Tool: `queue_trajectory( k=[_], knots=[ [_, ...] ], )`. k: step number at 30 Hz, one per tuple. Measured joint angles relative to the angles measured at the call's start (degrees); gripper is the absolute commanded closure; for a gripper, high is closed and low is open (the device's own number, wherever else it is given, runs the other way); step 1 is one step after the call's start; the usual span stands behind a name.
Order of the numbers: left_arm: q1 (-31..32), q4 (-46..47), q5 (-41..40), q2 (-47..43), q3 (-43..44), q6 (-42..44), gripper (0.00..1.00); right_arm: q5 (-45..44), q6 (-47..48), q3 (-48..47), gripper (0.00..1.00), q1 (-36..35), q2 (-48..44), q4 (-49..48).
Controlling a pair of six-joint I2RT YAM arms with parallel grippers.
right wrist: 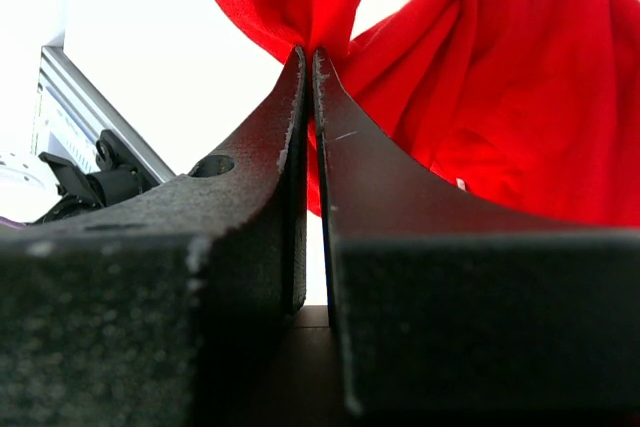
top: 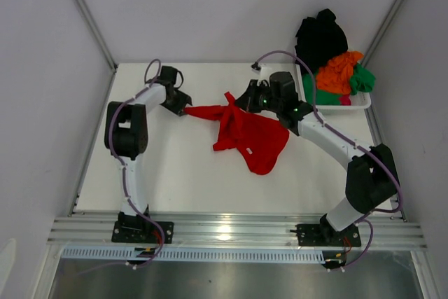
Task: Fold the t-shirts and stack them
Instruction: Flatten the tshirt out
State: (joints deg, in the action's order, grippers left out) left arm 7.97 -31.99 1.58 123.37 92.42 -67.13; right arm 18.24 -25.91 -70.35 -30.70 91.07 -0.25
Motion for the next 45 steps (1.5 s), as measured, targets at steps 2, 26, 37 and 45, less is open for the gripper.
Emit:
queue_trajectory(
  k=[2, 26, 37, 45],
  knots=[
    [0.0, -1.5, -0.5, 0.6, 1.0, 0.8, 0.52, 0.0, 0.0, -0.4, 1.00, -0.1, 0.0, 0.0],
    [1.7, -16.8, -5.5, 7.5, 15.3, 9.3, 0.54, -0.8, 0.0, -4.5, 1.00, -1.9, 2.2, 0.4],
    [2.9, -21.6, -6.6, 11.2, 21.7, 13.2, 0.53, -1.4, 0.0, -5.2, 1.00, -3.1, 2.4, 0.9],
    [3.5, -22.6, -6.6, 11.2, 21.7, 13.2, 0.62, -1.8, 0.0, -5.5, 1.00, -3.8, 2.4, 0.9]
  ],
)
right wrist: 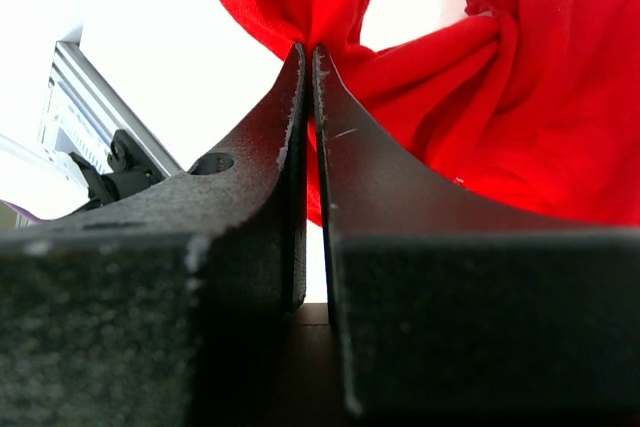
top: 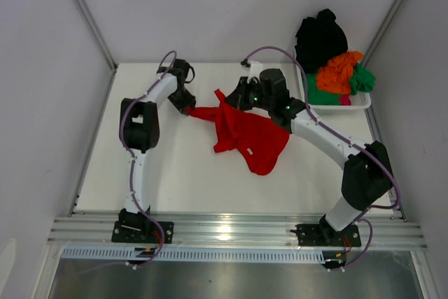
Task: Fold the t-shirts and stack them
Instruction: Flatten the tshirt out
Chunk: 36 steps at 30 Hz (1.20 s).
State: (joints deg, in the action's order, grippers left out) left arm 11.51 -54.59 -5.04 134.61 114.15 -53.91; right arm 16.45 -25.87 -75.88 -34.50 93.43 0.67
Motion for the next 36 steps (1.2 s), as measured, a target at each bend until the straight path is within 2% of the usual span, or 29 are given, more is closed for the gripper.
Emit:
queue_trajectory(
  k=[3, 5, 6, 7, 11, 13, 17, 19, 23, 28, 32, 36],
  knots=[
    [0.0, 0.0, -0.3, 0.0, 0.0, 0.0, 0.69, -0.2, 0.0, 0.0, 1.00, -0.1, 0.0, 0.0],
    [0.1, 0.0, -0.8, 0.0, 0.0, 0.0, 0.79, -0.4, 0.0, 0.0, 1.00, -0.1, 0.0, 0.1],
    [0.2, -0.1, -0.9, 0.0, 0.1, 0.3, 0.85, -0.5, 0.0, 0.0, 1.00, 0.0, 0.0, 0.1],
    [0.2, -0.1, -1.0, 0.0, 0.1, 0.4, 0.99, -0.6, 0.1, 0.0, 1.00, -0.1, 0.0, 0.2],
    [0.5, 0.5, -1.9, 0.0, -0.1, 1.6, 0.99, -0.7, 0.4, 0.0, 1.00, 0.0, 0.0, 0.4],
    [0.4, 3.6, -1.7, -0.5, -2.1, 2.5, 0.99, -0.7, 0.4, 0.0, 1.00, 0.2, 0.0, 0.4],
    [-0.9, 14.2, 0.8, -9.2, -17.5, 3.6, 1.00, 0.8, 0.4, -1.4, 1.00, 2.0, 0.0, 1.2],
    [-1.9, 16.4, 1.6, -14.5, -25.0, 4.4, 1.00, 1.6, 0.4, -3.0, 1.00, 4.0, 0.0, 1.2],
    [-5.3, 18.4, 1.9, -24.8, -30.2, 7.3, 0.99, 2.5, 1.1, -8.0, 1.00, 8.5, 0.0, 1.4],
    [-9.1, 21.0, -1.0, -38.1, -27.2, 11.8, 0.99, 2.6, 3.0, -15.2, 1.00, 13.4, 0.0, 1.5],
    [-11.8, 20.6, -3.8, -44.4, -16.7, 15.8, 0.99, 1.9, 4.5, -20.8, 1.00, 17.8, 0.0, 1.7],
    [-17.2, 18.4, -6.9, -46.1, -5.1, 19.0, 1.00, 1.9, 5.2, -25.1, 1.00, 23.0, -0.2, 0.8]
  ],
)
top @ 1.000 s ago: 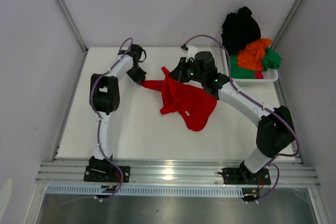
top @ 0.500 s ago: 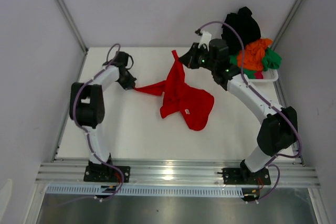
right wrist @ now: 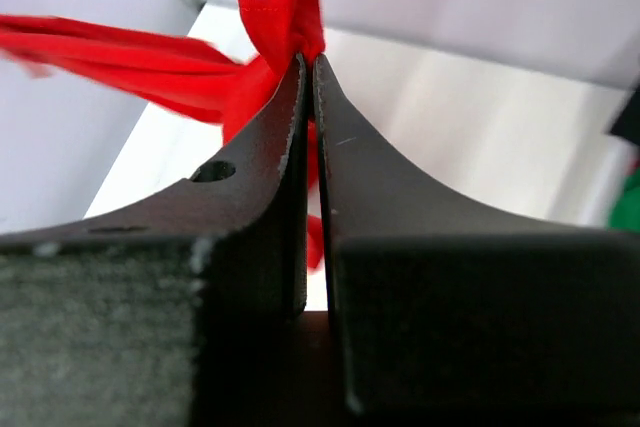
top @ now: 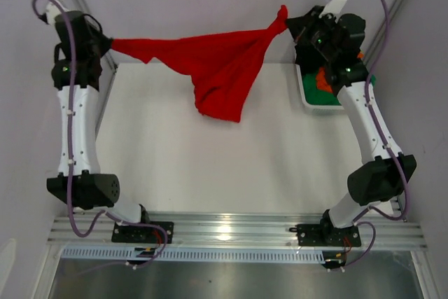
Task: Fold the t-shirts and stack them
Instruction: Flatten the tshirt out
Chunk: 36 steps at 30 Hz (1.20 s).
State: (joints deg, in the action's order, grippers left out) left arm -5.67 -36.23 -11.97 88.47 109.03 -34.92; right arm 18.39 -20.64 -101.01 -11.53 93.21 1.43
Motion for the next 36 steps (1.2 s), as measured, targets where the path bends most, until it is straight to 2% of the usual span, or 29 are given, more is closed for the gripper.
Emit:
queue_trajectory(
  k=[6, 16, 28, 36],
  knots=[
    [-2.6, -4.0, -3.4, -0.1, 11.2, 3.2, 0.99, 0.8, 0.0, -0.7, 1.00, 4.1, -1.3, -1.5],
    [-2.8, -8.6, -2.6, 1.6, 18.9, 6.6, 0.99, 5.3, -0.4, -0.8, 1.00, 5.8, -1.3, -3.7],
    [-3.0, -9.0, -2.4, 1.2, 23.0, 10.0, 0.99, 9.4, -0.6, 5.4, 1.00, 5.4, -5.5, -7.3],
    [-3.4, -9.8, -1.3, -2.7, 24.0, 11.9, 0.99, 9.3, 1.8, 6.4, 1.00, 1.4, -10.4, -6.0]
  ],
)
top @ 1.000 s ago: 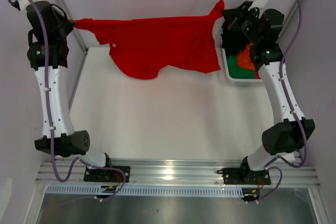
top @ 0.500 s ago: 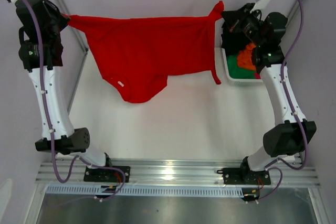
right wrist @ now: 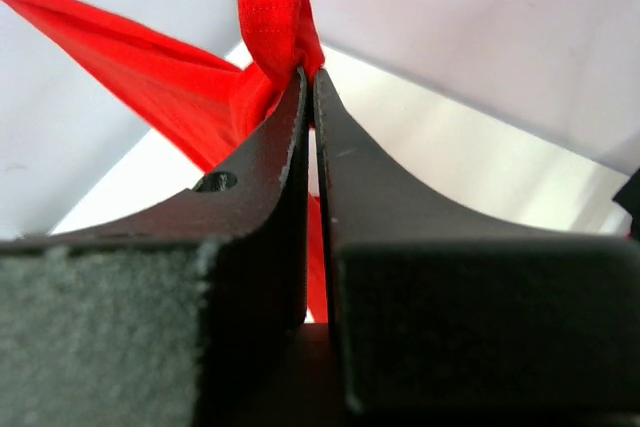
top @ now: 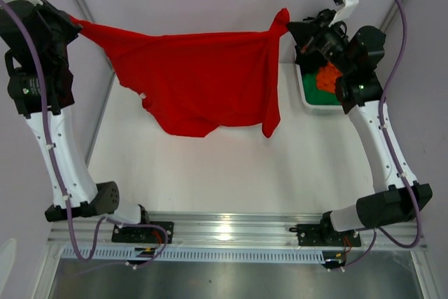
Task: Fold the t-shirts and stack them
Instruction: Flatten the tshirt out
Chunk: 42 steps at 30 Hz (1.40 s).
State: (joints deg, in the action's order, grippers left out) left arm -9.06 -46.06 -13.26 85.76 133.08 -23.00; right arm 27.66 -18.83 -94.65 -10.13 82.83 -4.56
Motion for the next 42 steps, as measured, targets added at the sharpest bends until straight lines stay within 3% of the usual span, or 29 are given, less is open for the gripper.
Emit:
queue_trajectory(
  k=[3, 5, 8, 11, 16, 20, 23, 24, 27, 30, 36, 42],
  knots=[
    [-0.1, -1.1, 1.7, -2.3, -0.5, 0.3, 0.99, -0.2, 1.5, 3.6, 1.00, -1.2, -2.7, 1.0],
    [0.0, -0.9, 3.7, -5.9, -5.9, 0.6, 0.99, -0.2, 3.0, 8.3, 1.00, -2.4, -4.6, 1.9],
    [1.9, 1.1, 6.4, -12.2, -20.7, 1.0, 1.00, -0.5, 5.1, 16.5, 1.00, -5.4, -5.2, 3.4],
    [7.7, 2.8, 8.9, -14.5, -34.3, 1.0, 1.00, -2.9, 7.1, 25.4, 1.00, -10.8, -2.8, 4.1],
    [15.6, 7.6, 12.6, -7.7, -53.5, -1.4, 0.99, -6.2, 8.0, 36.7, 1.00, -17.3, 6.4, 4.7],
    [17.0, 9.4, 13.6, -0.1, -64.3, -4.1, 1.00, -8.2, 7.3, 42.0, 1.00, -17.4, 11.4, 5.9],
    [17.0, 9.8, 13.6, 1.8, -65.8, -5.0, 0.99, -8.8, 6.9, 42.0, 0.65, -17.2, 12.8, 7.5],
    [17.0, 10.4, 13.5, 1.9, -65.8, -5.1, 1.00, -8.7, 7.1, 41.8, 0.39, -17.2, 12.8, 8.3],
    [17.0, 12.7, 13.5, 1.9, -65.8, -5.4, 0.99, -8.1, 7.4, 40.2, 0.15, -17.3, 12.2, 11.5],
    [17.0, 13.9, 13.5, 1.9, -65.8, -5.5, 0.99, -7.9, 8.0, 37.9, 0.09, -17.5, 9.9, 15.5],
    [17.0, 14.8, 13.5, 1.9, -65.8, -5.5, 0.99, -11.5, 7.3, 29.4, 0.08, -18.8, 7.6, 21.8],
    [17.0, 15.1, 13.5, 1.9, -65.6, -5.5, 0.99, -17.8, 8.2, 23.3, 0.18, -23.5, 12.2, 27.3]
  ],
)
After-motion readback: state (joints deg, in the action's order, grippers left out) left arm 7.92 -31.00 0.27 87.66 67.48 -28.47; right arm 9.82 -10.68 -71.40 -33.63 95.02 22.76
